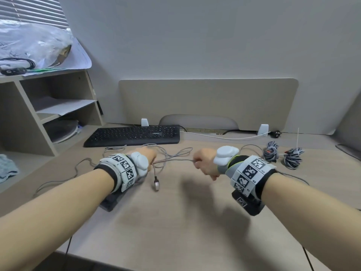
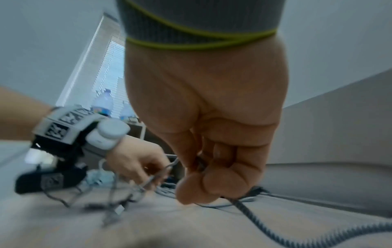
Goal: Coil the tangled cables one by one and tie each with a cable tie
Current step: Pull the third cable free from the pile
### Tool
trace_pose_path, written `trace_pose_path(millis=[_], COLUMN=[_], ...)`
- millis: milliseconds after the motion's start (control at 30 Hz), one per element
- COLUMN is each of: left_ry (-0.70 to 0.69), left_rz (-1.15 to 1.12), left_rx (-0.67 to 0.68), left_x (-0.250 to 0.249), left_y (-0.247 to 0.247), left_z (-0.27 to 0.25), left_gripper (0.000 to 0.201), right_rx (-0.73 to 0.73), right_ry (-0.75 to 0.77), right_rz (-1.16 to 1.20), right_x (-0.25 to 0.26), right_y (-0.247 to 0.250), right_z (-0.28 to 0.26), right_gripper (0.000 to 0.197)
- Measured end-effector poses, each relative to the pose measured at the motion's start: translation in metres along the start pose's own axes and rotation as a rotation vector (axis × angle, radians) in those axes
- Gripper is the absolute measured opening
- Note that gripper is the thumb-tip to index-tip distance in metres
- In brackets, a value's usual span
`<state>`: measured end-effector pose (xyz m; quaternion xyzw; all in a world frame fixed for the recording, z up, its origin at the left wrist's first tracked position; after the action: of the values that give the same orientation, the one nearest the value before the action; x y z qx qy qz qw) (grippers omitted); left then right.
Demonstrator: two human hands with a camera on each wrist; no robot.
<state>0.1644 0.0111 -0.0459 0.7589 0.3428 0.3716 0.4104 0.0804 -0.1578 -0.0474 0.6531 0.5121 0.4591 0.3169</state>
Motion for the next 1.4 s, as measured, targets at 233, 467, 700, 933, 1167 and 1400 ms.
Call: trace_pose_path(millis=[233, 467, 700, 933, 1167, 1400], left_ry=[0.031, -0.129, -0.344, -0.366, -0.202, -0.001], left_rz=[-0.018, -0.357, -0.604, -0.611, -0.298, -0.475], left_rx=[-0.106, -0.292, -0.483, -0.453, -0.372, -0.321], left_x=[0.015, -0.014, -0.028, -0.034, -0.025, 0.010], left_y=[0.007, 0.028, 0.057, 0.054, 0.041, 0.038], left_z=[-0.006, -0.006, -0.019, -0.020, 0.003, 0.014], left_gripper=[0.018, 0.023, 0.023, 0.026, 0.020, 0.023], right_rx=[0.103, -0.058, -0.114, -0.135, -0.057, -0.121], right_ry=[-0.266, -0.117, 0.111, 0.161, 0.055, -0.083], right_rz=[-0.207, -0.105, 0.033, 0.104, 0.114, 0.164], right_x=[-0.060, -0.008, 0.044, 0.053, 0.011, -0.044], right_y=[-0.004, -0.001, -0.011, 0.008, 0.016, 0.025], right_z=[-0.017, -0.003, 0.014, 0.003, -0.015, -0.020], right_gripper=[0.025, 0.064, 0.038, 0.019, 0.025, 0.018])
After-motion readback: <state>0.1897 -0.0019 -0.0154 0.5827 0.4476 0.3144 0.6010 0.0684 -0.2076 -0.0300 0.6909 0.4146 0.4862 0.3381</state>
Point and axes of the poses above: each hand's wrist, its own z-axis towards the middle knuckle, its own y-axis out of the back of the hand, x = y × z, the point moved 9 cm from there along z, towards the middle knuckle, and after that the axes turned 8 degrees about x, right-handed, at the moved point
